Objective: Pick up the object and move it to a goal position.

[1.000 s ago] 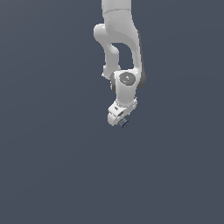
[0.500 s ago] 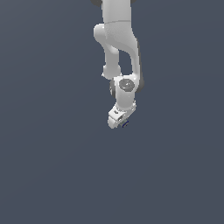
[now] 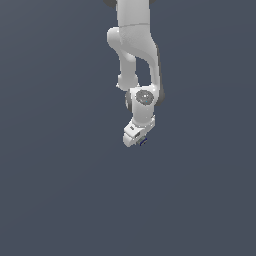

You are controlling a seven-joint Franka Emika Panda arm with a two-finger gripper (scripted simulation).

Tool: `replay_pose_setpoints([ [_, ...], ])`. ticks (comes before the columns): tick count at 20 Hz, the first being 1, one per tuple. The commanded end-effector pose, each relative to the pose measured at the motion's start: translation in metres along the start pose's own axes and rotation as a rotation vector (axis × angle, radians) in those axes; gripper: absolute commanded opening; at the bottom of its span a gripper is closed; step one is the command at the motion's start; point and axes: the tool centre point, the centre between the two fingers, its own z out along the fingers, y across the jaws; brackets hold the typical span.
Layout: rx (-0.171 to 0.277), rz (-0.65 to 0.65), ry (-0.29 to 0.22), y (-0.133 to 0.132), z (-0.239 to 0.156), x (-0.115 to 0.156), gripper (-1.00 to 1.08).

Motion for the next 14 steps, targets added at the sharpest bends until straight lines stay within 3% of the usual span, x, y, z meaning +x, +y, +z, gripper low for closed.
replay_pose_setpoints([
  [1,0.0,0.0,0.0,0.0,0.0,0.0,-1.0],
  [14,0.0,-0.001,0.0,0.002,-0.042,-0.004,-1.0],
])
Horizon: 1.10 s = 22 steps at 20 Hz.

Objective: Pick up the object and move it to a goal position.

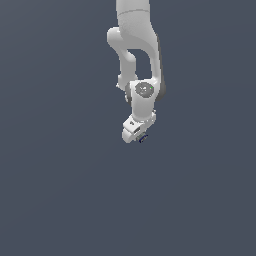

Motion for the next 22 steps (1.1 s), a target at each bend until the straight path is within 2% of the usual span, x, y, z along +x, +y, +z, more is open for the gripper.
replay_pose_setpoints([
  [1,-0.001,0.0,0.001,0.001,-0.016,-0.001,-1.0],
  [14,0.001,-0.001,0.002,0.008,-0.128,-0.009,-1.0],
  [22,0.001,-0.001,0.002,0.012,-0.168,-0.011,-1.0],
])
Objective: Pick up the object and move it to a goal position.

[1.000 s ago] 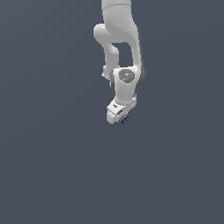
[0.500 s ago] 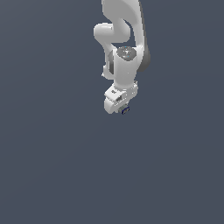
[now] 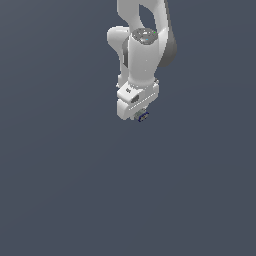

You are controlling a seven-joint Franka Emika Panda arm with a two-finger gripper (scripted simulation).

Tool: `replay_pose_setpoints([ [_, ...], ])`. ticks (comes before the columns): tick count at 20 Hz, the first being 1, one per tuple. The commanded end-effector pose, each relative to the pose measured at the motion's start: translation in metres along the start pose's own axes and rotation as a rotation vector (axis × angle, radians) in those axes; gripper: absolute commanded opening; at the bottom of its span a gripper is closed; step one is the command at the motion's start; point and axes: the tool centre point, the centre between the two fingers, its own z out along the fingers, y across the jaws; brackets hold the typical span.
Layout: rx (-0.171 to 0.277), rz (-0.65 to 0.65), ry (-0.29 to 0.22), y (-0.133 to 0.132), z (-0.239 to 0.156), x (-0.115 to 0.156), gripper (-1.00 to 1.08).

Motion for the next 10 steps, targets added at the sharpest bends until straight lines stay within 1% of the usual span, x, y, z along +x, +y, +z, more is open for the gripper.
replay_pose_setpoints([
  [1,0.001,0.0,-0.001,0.0007,-0.0086,-0.0005,-1.0],
  [5,0.001,0.0,-0.001,0.0016,-0.0137,-0.0004,-1.0],
  [10,0.0,0.001,-0.001,0.0021,-0.0108,0.0001,-1.0],
])
